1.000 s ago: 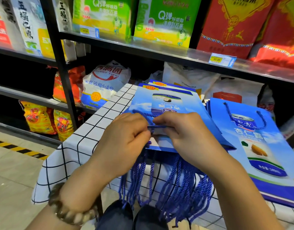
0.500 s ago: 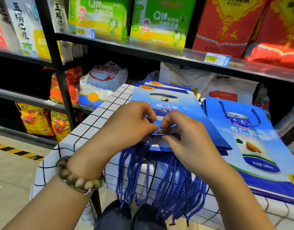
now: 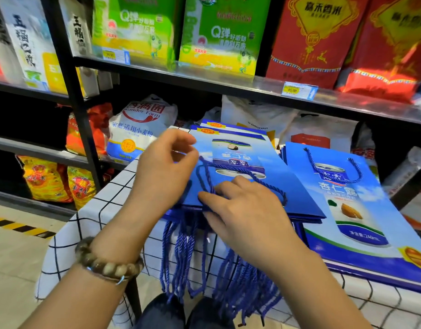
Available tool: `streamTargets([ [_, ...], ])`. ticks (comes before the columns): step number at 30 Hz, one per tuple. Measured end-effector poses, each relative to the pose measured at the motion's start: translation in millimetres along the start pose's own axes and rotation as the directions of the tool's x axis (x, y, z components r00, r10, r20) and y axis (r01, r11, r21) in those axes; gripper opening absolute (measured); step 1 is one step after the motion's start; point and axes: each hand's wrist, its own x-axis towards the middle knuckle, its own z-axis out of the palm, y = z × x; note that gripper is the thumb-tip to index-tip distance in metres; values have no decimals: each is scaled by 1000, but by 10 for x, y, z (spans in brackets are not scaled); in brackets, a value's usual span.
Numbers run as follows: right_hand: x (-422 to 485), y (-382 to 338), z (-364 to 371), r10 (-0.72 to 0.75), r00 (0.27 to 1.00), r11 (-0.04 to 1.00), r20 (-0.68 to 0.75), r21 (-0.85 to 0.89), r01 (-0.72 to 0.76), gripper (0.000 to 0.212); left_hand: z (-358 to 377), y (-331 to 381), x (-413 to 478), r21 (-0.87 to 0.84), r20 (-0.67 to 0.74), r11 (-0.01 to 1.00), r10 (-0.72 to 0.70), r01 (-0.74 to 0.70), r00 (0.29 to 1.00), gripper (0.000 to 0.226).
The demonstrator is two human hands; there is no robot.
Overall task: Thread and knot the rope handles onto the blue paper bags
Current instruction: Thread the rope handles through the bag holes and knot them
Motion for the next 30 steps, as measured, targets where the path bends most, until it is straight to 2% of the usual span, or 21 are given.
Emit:
streamTargets([
  [3, 73, 67, -100, 23, 987, 999, -160, -19, -26, 25, -126, -14, -110, -177, -265, 978, 63, -112, 962, 25],
  [5, 169, 124, -176, 67, 948, 996, -311, -38, -83, 23, -138, 3, -204, -303, -267, 948, 17, -101, 963, 28],
  [6, 223, 151, -215, 83, 915, 994, -394, -37, -106, 23, -111, 43, -248, -363, -184, 930, -20, -50, 983, 30],
  [8, 309, 155, -308, 97, 831, 994, -548, 15, -107, 22, -3, 136, -303, -391, 88, 919, -15, 48, 996, 24],
  [10, 366, 125, -434, 169, 729, 982, -663, 174, -70, 21, 97, 235, -307, -307, 300, 952, 100, -3, 949, 33],
  [12, 405, 132, -576, 344, 591, 912, -730, 409, -25, 14, 165, 330, -258, -246, 364, 962, 205, -119, 908, 53],
  [13, 430, 159, -639, 489, 498, 822, -716, 570, 13, 15, 174, 393, -220, -217, 354, 962, 234, -164, 905, 60],
  [14, 454, 208, -691, 653, 404, 671, -641, 736, 84, 20, 176, 462, -183, -174, 325, 958, 273, -227, 905, 63],
  [15, 476, 254, -737, 792, 339, 472, -507, 862, 185, 22, 175, 504, -140, -96, 296, 947, 322, -308, 899, 63],
  [16, 487, 315, -736, 886, 311, 266, -344, 927, 266, 20, 172, 527, -95, 3, 278, 926, 363, -379, 889, 64],
  [17, 481, 371, -704, 923, 331, 94, -194, 951, 296, 15, 167, 527, -33, 99, 269, 901, 384, -422, 883, 67],
  [18, 468, 417, -647, 927, 366, -24, -76, 965, 261, 8, 158, 513, 39, 181, 280, 878, 385, -443, 879, 70],
  [19, 444, 444, -571, 921, 389, -95, 13, 977, 193, 12, 151, 482, 116, 241, 306, 863, 367, -445, 878, 72],
  [21, 356, 485, -397, 910, 398, -168, 121, 982, 88, 27, 168, 373, 237, 304, 397, 854, 290, -423, 871, 69],
  [23, 240, 512, -241, 894, 402, -216, 200, 976, -7, 36, 212, 222, 264, 320, 512, 849, 218, -420, 831, 61],
  [26, 52, 572, -112, 831, 444, -282, 336, 941, -185, 30, 273, 15, 185, 272, 648, 897, 95, -347, 755, 41],
  [28, -86, 643, -95, 777, 470, -261, 418, 894, -364, 19, 261, -85, 169, 250, 662, 930, 40, -271, 749, 36],
  [30, -212, 760, -104, 773, 477, -141, 419, 846, -515, 8, 225, -154, 195, 259, 647, 936, 15, -238, 762, 30],
])
